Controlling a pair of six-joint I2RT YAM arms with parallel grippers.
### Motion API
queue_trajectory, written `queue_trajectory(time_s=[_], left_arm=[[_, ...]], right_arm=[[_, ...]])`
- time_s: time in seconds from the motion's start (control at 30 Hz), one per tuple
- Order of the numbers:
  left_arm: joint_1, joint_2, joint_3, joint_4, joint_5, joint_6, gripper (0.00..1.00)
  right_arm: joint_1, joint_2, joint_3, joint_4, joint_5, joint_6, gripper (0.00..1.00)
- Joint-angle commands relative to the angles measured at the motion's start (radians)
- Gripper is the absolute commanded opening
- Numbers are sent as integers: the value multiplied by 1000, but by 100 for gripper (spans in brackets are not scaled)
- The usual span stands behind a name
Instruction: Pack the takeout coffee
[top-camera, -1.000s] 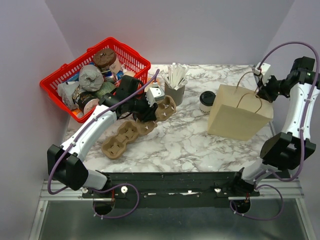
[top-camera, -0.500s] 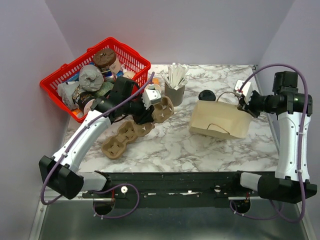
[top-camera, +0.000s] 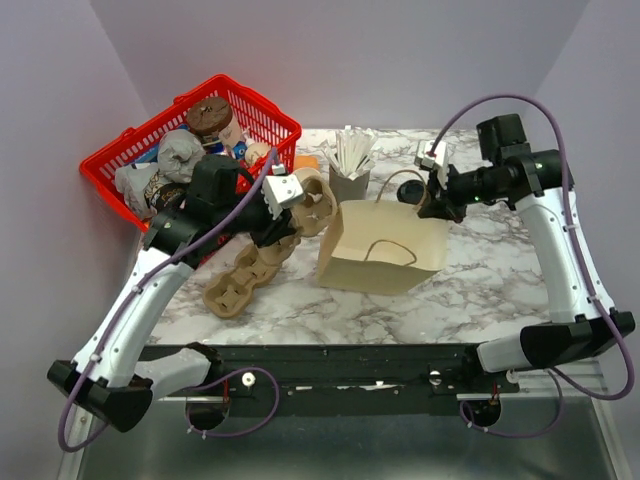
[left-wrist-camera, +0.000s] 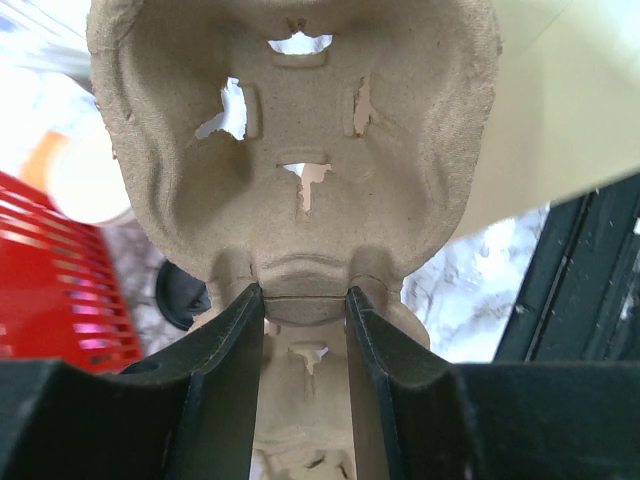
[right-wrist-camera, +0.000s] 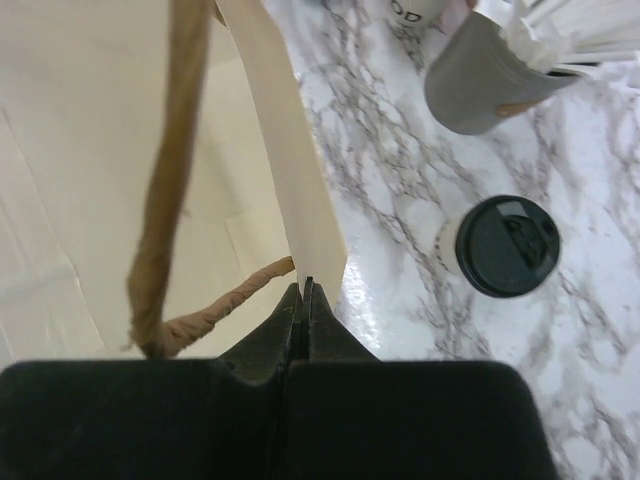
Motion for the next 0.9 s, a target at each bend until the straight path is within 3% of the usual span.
queue_trajectory(time_s=[0.0, 0.27, 0.47, 0.87], left_arm=[[6, -91, 92, 21, -21, -21, 0], [5, -168, 103, 49, -5, -20, 0], [3, -113, 195, 30, 9, 54, 0], [-162, -93, 161, 308, 101, 62, 0]], right_arm=[[84, 43, 67, -23, 42, 153, 1], [124, 111, 113, 51, 102, 212, 0], [133, 141, 113, 129, 75, 219, 1], [215, 97, 21, 169, 147, 176, 1]])
